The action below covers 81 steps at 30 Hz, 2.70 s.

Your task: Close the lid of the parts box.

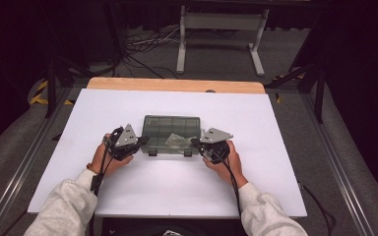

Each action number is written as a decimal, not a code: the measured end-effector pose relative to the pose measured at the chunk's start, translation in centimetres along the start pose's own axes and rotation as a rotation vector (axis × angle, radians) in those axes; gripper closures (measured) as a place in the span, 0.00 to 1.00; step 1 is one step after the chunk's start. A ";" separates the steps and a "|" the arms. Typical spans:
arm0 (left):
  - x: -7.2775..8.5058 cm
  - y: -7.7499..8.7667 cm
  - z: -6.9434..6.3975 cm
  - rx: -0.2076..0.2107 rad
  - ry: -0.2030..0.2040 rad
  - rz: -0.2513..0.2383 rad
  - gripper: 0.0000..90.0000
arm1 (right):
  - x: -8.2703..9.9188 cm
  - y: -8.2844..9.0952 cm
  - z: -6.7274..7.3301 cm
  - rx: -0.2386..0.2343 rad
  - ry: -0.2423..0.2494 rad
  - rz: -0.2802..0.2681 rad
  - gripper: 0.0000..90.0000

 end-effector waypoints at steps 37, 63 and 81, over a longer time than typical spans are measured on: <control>-0.5 1.4 -0.2 -0.027 -0.039 -0.091 0.83 | -0.7 1.4 0.2 0.004 0.014 -0.071 0.92; -0.6 1.5 -0.5 -0.033 0.018 -0.157 0.28 | -0.7 1.1 -0.2 0.000 -0.048 -0.107 0.37; -0.5 0.8 -0.1 -0.050 0.067 -0.157 0.04 | -0.6 0.5 -0.7 0.086 -0.089 -0.088 0.07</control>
Point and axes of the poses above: each handheld gripper's, and its own axes: y roughly backward along the jaws, x roughly out of its underside, z roughly to its left, the point moved 2 cm from there along -y, roughly forward along the jaws, and after that the axes turned 15 degrees about z, right-handed, at the moved point
